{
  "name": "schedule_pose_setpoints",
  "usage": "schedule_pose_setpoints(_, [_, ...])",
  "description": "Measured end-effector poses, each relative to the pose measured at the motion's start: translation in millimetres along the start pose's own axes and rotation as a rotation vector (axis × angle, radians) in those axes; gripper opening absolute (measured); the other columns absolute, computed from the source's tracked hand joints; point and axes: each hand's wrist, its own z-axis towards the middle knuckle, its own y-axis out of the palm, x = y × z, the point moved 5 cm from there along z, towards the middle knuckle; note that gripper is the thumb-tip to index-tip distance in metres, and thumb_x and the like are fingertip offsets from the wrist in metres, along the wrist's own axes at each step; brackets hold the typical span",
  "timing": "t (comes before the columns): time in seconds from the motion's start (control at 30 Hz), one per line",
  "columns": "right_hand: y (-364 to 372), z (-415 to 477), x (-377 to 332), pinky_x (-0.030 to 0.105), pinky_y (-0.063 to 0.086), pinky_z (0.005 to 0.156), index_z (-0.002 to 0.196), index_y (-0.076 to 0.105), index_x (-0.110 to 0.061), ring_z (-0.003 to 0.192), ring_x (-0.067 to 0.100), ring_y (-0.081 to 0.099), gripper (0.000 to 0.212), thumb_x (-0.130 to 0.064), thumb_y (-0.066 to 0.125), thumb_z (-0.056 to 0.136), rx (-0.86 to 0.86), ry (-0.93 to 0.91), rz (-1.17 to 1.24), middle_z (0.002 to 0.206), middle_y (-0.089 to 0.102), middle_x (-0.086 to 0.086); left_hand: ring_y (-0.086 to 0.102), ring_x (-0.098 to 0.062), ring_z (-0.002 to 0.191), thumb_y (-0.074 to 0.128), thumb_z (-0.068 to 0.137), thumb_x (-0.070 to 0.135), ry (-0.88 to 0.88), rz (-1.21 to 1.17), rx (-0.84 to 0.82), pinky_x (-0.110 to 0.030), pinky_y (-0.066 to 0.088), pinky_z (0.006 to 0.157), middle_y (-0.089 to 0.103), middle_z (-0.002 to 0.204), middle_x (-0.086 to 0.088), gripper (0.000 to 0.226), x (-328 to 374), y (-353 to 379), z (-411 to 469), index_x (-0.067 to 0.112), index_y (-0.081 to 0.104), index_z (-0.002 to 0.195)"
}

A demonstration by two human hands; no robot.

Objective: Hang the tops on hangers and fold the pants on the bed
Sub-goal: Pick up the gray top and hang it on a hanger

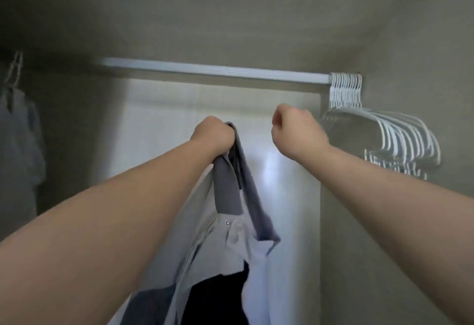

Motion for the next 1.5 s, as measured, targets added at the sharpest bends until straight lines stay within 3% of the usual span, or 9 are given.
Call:
schedule_pose_setpoints(0.1, [-25.1,16.9,-5.5,0.041,0.031,0.087,0.113,0.058,-0.016,0.114,0.034,0.049,0.028,-0.018,0.053,0.086,0.111,-0.162,-0.513,0.116,0.058,0.011,0.051,-0.03,0.064,0.044,0.092,0.003,-0.03,-0.022,-0.055,-0.028,0.033,0.051,0.051,0.067,-0.012,0.022,-6.7,17.3,11.2,0.007,0.047,0.071])
schedule_pose_setpoints(0.27, [-46.6,38.9,32.3,0.048,0.03,0.106,0.131,0.05,-0.018,0.13,0.036,0.042,0.046,-0.027,0.055,0.087,-0.083,0.08,-0.891,0.136,0.049,0.015,0.051,-0.031,0.066,0.043,0.091,0.003,-0.029,-0.135,-0.092,-0.03,0.035,0.057,0.05,0.068,-0.013,0.017,-17.2,28.9,25.3,0.006,0.047,0.075])
schedule_pose_setpoints(0.4, [-52.0,42.9,58.6,0.041,0.043,0.094,0.133,0.055,-0.02,0.125,0.034,0.051,0.04,-0.028,0.056,0.093,-0.21,0.152,-0.853,0.134,0.055,0.01,0.048,-0.029,0.063,0.042,0.092,0.005,0.013,-0.133,-0.113,-0.03,0.035,0.055,0.049,0.069,-0.013,0.016,-18.2,31.3,27.5,0.007,0.046,0.076])
schedule_pose_setpoints(0.63, [-60.8,45.3,82.8,0.036,0.043,0.073,0.118,0.061,-0.01,0.101,0.036,0.063,0.025,-0.015,0.061,0.093,-0.191,0.144,-0.833,0.119,0.061,0.013,0.045,-0.029,0.062,0.04,0.091,0.004,0.03,-0.125,-0.123,-0.034,0.039,0.059,0.047,0.07,-0.012,0.016,-14.0,31.2,25.5,0.008,0.042,0.077])
schedule_pose_setpoints(0.87, [-78.7,55.6,93.6,0.035,0.043,0.069,0.089,0.054,-0.01,0.074,0.034,0.051,0.009,-0.012,0.063,0.087,-0.075,0.184,-0.58,0.074,0.043,0.008,0.05,-0.032,0.07,0.04,0.092,0.006,0.05,-0.102,-0.125,-0.036,0.043,0.064,0.053,0.081,-0.016,0.01,-8.7,32.9,17.1,0.007,0.047,0.084])
schedule_pose_setpoints(1.1, [-89.7,51.7,83.1,0.035,0.043,0.071,0.086,0.056,-0.008,0.074,0.038,0.049,0.004,-0.009,0.053,0.088,0.06,0.191,-0.248,0.082,0.051,0.018,0.05,-0.031,0.074,0.041,0.093,0.006,0.054,-0.079,-0.092,-0.037,0.044,0.069,0.055,0.084,-0.015,0.009,-5.5,29.5,10.3,0.007,0.048,0.086])
schedule_pose_setpoints(1.23, [-65.3,20.4,86.7,0.018,0.037,0.041,0.093,0.06,-0.019,0.048,0.025,0.047,0.013,-0.013,0.048,0.095,0.083,0.388,0.274,0.071,0.049,0.011,0.05,-0.031,0.073,0.041,0.093,0.007,0.044,-0.073,-0.06,-0.037,0.044,0.069,0.052,0.079,-0.013,0.013,-8.3,24.9,1.9,0.008,0.046,0.081])
schedule_pose_setpoints(1.37, [-33.7,-35.6,77.7,0.014,0.026,0.044,0.094,0.054,-0.015,0.035,0.011,0.028,0.017,-0.003,0.042,0.093,0.093,0.534,0.841,0.058,0.034,0.005,0.049,-0.031,0.072,0.041,0.09,0.006,0.015,-0.066,-0.013,-0.037,0.046,0.07,0.051,0.075,-0.011,0.015,-18.9,16.3,-12.8,0.01,0.046,0.077])
schedule_pose_setpoints(1.5, [-12.1,-90.1,63.6,0.013,0.021,0.041,0.081,0.042,-0.02,0.034,0.009,0.023,0.019,-0.007,0.051,0.091,0.142,0.566,1.082,0.054,0.034,-0.001,0.05,-0.03,0.073,0.041,0.087,0.005,-0.029,-0.084,-0.008,-0.046,0.057,0.076,0.054,0.079,-0.013,0.013,-31.3,4.9,-33.5,0.01,0.052,0.082])
